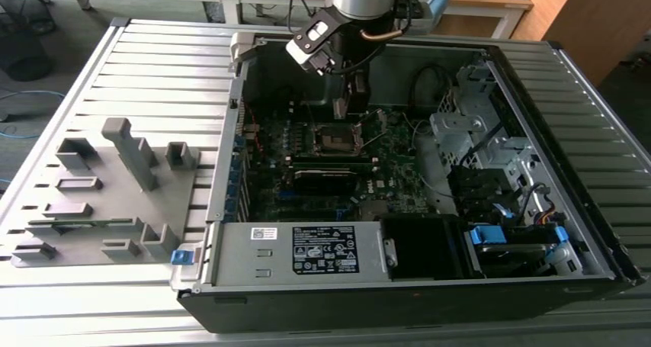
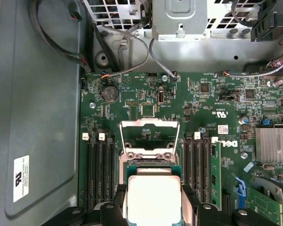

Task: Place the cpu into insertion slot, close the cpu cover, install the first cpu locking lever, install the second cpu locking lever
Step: 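Place the cpu into insertion slot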

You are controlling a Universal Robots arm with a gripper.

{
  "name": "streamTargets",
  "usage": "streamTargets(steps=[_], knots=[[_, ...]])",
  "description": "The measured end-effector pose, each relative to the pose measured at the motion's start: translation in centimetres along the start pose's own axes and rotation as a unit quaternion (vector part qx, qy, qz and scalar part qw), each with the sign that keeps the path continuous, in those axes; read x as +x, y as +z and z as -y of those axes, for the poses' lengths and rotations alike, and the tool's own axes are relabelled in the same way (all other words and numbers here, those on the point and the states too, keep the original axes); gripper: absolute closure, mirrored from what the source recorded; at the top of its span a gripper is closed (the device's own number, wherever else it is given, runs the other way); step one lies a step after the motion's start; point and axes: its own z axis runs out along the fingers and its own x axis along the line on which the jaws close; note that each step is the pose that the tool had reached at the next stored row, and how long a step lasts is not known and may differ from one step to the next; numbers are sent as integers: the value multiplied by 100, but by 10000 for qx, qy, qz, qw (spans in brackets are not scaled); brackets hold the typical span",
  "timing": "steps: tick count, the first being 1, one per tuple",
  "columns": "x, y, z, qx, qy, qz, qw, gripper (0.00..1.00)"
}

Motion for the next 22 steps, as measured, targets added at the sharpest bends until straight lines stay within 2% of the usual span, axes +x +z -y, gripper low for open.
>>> streamTargets(steps=[22], knots=[[-1, 71, 5, 0, 0, 1, 10000, 46]])
